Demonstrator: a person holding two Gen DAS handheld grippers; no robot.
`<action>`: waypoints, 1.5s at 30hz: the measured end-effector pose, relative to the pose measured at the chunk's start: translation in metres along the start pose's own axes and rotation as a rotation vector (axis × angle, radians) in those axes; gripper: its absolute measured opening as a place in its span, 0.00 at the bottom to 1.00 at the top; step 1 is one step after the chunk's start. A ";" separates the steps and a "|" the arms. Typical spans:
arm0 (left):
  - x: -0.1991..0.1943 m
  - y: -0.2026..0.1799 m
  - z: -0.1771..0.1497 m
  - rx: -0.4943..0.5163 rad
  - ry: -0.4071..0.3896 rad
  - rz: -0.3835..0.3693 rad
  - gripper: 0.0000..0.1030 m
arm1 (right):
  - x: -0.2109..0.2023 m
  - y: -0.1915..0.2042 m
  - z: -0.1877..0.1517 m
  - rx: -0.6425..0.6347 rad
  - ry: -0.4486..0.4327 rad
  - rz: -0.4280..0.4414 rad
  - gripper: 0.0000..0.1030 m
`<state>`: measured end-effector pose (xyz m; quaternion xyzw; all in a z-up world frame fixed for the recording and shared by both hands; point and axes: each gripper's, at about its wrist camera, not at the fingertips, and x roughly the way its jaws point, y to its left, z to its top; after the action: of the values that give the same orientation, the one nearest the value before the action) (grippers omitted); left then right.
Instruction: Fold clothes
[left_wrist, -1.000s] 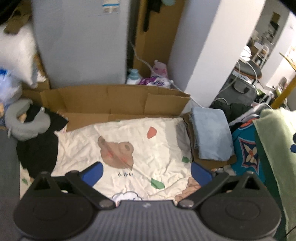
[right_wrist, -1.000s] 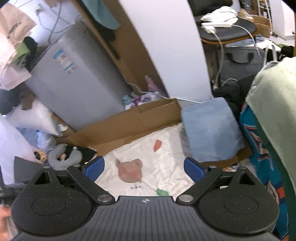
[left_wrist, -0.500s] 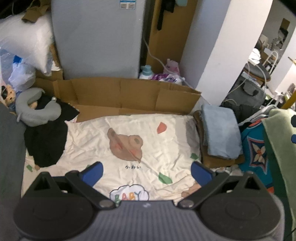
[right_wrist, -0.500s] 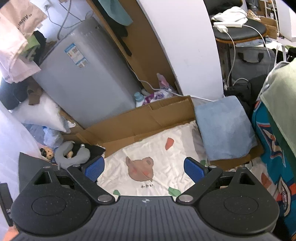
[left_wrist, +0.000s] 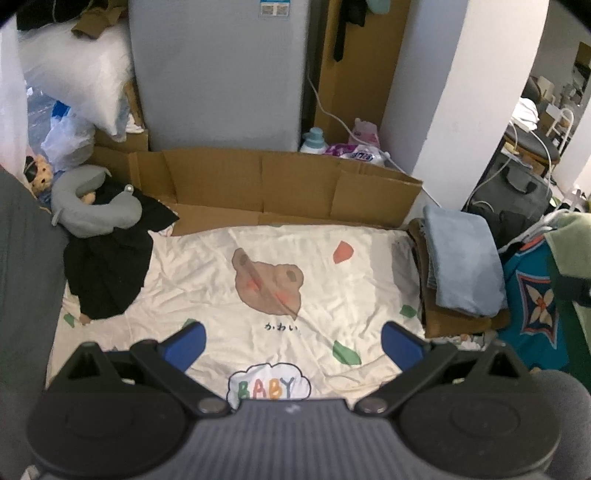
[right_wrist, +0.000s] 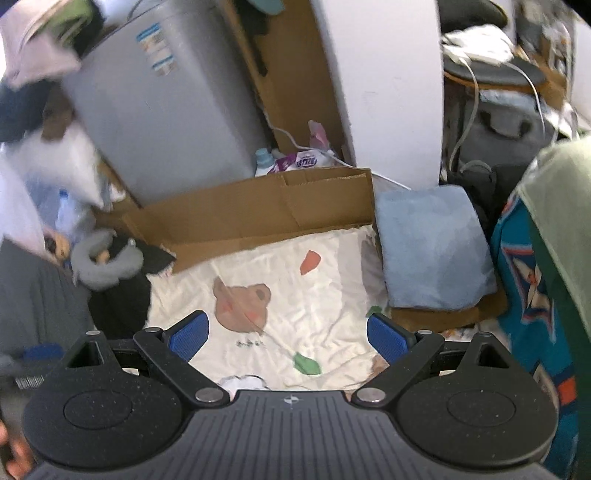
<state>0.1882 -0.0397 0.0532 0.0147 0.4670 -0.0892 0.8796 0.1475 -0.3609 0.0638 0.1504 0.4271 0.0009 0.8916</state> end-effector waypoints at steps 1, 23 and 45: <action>0.002 -0.002 -0.003 0.000 0.003 -0.004 0.99 | 0.001 0.001 -0.004 -0.015 0.001 -0.006 0.93; -0.001 -0.024 -0.049 -0.077 -0.037 0.081 0.99 | 0.034 0.005 -0.056 -0.079 0.074 -0.066 0.93; -0.008 -0.050 -0.071 -0.085 0.038 0.121 0.99 | 0.023 0.029 -0.068 -0.228 0.114 -0.068 0.93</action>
<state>0.1173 -0.0799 0.0221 0.0072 0.4854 -0.0159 0.8741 0.1136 -0.3123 0.0141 0.0332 0.4793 0.0276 0.8766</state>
